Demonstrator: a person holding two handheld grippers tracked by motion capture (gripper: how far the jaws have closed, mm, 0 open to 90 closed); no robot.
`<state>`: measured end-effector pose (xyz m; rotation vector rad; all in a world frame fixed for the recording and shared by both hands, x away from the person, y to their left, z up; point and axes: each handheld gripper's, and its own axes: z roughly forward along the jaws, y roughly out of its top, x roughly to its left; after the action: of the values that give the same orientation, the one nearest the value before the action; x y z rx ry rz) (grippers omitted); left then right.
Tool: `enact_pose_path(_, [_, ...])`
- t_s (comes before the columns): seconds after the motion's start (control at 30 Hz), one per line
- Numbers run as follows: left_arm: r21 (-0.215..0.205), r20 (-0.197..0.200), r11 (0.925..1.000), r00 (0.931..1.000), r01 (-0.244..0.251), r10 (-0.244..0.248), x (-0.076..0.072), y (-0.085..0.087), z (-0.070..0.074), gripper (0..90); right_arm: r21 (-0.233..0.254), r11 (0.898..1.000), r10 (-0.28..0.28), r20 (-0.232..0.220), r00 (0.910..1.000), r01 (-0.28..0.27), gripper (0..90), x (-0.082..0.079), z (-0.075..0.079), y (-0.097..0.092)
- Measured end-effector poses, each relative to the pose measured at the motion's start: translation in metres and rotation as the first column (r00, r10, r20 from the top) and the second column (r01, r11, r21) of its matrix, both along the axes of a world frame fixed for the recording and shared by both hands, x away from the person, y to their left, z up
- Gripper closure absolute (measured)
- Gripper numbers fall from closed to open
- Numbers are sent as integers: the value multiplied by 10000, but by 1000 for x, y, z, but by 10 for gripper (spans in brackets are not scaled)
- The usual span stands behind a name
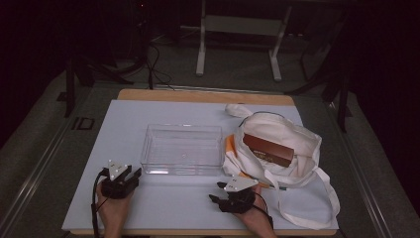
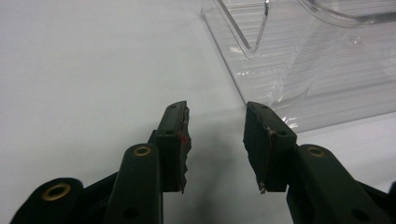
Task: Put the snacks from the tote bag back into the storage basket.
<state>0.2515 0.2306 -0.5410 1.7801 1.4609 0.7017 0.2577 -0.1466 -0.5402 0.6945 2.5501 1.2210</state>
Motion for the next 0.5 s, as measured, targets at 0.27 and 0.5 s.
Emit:
enact_pose_path(0.27, [-75, 13, 9999, 10000, 91, -91, 0, 1, 0, 608, -75, 10000, 53, -37, 10000, -53, 501, 0, 0, 1])
enact_pose_path(0.5, [-44, 23, 9999, 9999, 161, -161, -1, 0, 0, 583, 24, 10000, 20, -83, 10000, -20, 509, 1, 0, 0])
